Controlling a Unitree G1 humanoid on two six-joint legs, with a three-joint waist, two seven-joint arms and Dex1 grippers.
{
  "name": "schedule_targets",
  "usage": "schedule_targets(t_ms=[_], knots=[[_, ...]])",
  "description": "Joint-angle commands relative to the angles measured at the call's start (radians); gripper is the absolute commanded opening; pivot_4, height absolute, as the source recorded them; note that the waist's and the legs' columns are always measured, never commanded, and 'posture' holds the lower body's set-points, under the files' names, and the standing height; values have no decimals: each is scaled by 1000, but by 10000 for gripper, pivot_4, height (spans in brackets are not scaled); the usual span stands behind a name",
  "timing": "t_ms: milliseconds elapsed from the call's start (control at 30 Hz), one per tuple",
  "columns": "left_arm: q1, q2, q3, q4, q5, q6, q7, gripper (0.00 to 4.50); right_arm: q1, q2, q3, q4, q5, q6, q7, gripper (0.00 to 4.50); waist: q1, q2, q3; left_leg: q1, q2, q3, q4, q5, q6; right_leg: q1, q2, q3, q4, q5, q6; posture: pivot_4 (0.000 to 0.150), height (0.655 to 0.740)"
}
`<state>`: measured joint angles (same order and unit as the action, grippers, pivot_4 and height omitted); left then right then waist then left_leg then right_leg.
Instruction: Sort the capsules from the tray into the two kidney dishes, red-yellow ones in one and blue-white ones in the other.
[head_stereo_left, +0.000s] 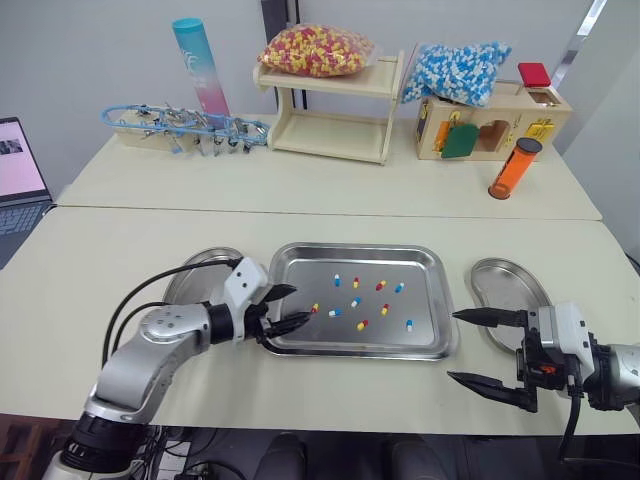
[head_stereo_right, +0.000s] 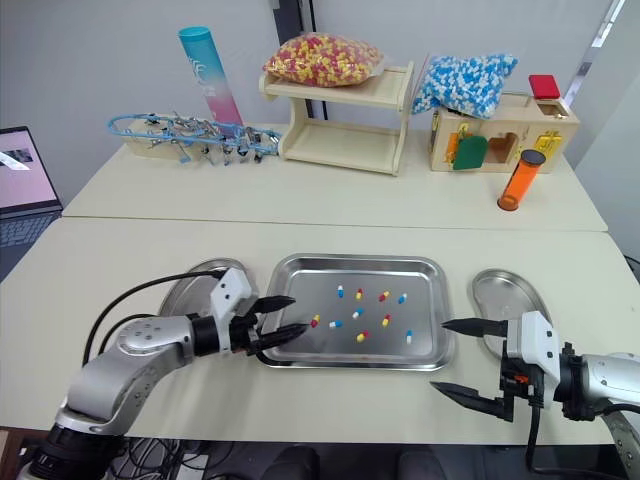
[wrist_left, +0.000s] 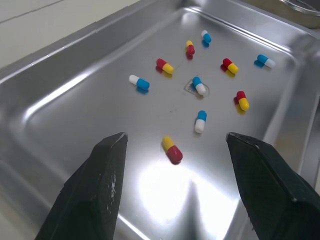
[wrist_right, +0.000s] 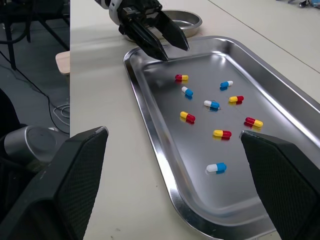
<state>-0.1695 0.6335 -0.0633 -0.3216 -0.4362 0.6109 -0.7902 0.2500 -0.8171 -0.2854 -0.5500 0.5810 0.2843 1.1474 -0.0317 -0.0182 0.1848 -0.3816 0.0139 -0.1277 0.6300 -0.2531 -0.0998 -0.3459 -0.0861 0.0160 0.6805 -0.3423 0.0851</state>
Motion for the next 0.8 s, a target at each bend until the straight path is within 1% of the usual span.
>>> schedule_targets(t_ms=[33, 67, 233, 433, 800], knots=[[-7, -28, 9, -47, 6, 31, 65, 26836, 6, -8, -12, -45, 19, 0, -8, 45000, 0, 0, 0, 0, 0, 0, 0, 0, 0, 0, 0, 0, 0, 0, 0, 1500, 7400], [-6, -41, 8, -53, 6, 38, 81, 23895, 8, -9, -13, -45, 19, 1, -7, 45000, 0, 0, 0, 0, 0, 0, 0, 0, 0, 1, 0, 0, 0, 0, 0, 1500, 7400], [-7, -77, 9, -73, -12, 100, 128, 23895, 15, -12, -13, -44, 15, -1, -3, 45000, 1, 0, 0, 0, 0, -1, 0, 0, 0, 1, 0, -1, 0, 0, 0, 1500, 7400], [-28, -77, -36, -61, 38, 142, 171, 23895, 21, -10, -8, -33, 4, -11, 5, 45000, 1, 0, 0, 1, 0, -1, 0, 0, 0, 2, 0, -1, -1, 0, 0, 1500, 7400], [-62, -95, -75, -15, 73, 173, 197, 23895, 37, -5, -15, -28, 3, -25, 10, 45000, 1, 0, 0, 1, 0, -1, 0, 0, 0, 2, 0, -1, -1, 0, 0, 1500, 7400]])
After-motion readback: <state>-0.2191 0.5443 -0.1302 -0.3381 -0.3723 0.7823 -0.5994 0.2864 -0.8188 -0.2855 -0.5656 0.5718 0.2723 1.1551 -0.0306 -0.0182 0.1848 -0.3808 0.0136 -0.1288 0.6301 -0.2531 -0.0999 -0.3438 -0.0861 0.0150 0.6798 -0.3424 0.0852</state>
